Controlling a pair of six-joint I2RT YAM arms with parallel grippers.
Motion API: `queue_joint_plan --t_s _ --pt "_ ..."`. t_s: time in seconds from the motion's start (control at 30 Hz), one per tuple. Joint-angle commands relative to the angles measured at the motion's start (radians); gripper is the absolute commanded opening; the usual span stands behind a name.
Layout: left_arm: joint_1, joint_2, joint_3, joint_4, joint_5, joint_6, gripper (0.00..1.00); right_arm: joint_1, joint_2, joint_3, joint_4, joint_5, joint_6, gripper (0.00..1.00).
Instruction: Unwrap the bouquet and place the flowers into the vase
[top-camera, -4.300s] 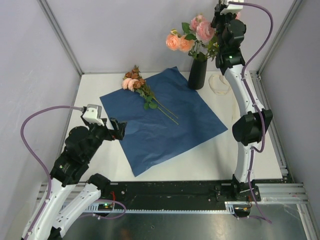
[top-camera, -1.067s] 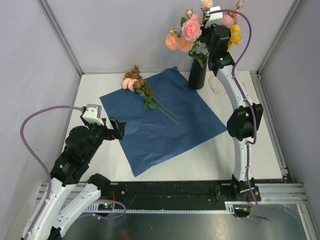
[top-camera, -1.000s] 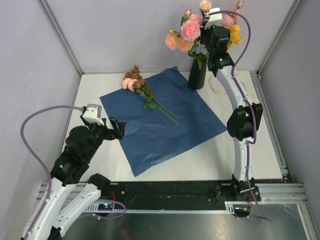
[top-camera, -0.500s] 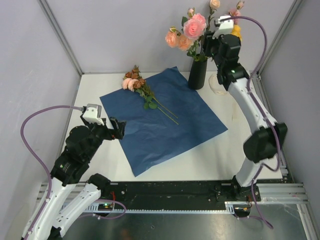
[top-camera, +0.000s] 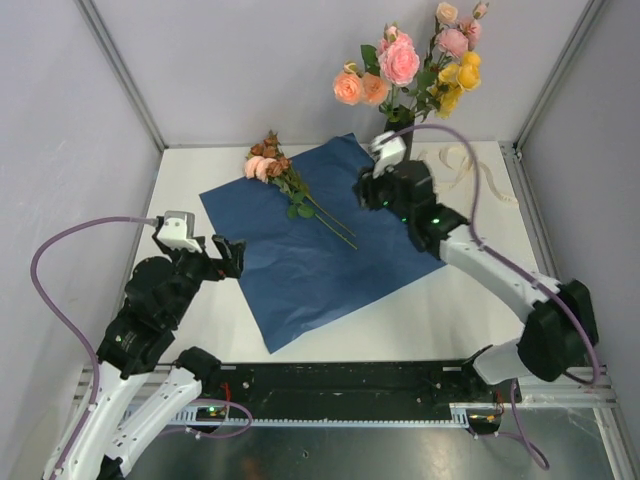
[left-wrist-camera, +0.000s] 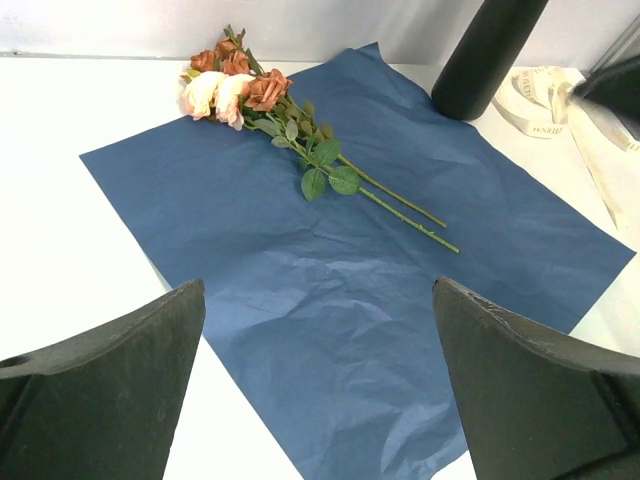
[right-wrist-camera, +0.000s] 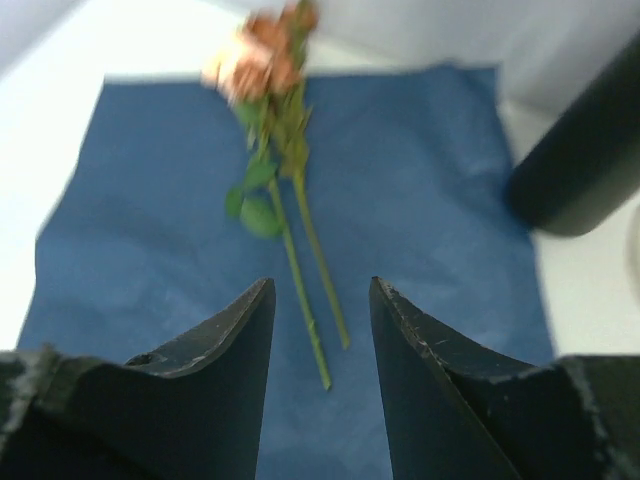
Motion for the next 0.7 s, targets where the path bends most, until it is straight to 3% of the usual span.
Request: queue_joint_plan --t_s 0.0,0.2,0.43,0.67 --pt "-0.005 0.002 -0.012 0.024 -0.028 0.003 1.00 0.094 0.101 -0.029 0.048 -0.011 -0.085 0.48" --pt "-0.006 0.002 -0.015 0.023 -0.027 0.005 1.00 0.118 0.341 0.040 0.065 -0.026 -0.089 0.47" --pt "-0.005 0.009 -0.015 0.024 -0.016 0.008 1.00 0.116 0.633 0.284 -0.094 -0.092 -0.058 0.45" --pt "-0.005 0.011 -0.017 0.023 -0.015 0.010 1.00 0.103 0.799 0.485 -0.208 -0.115 -0.011 0.43"
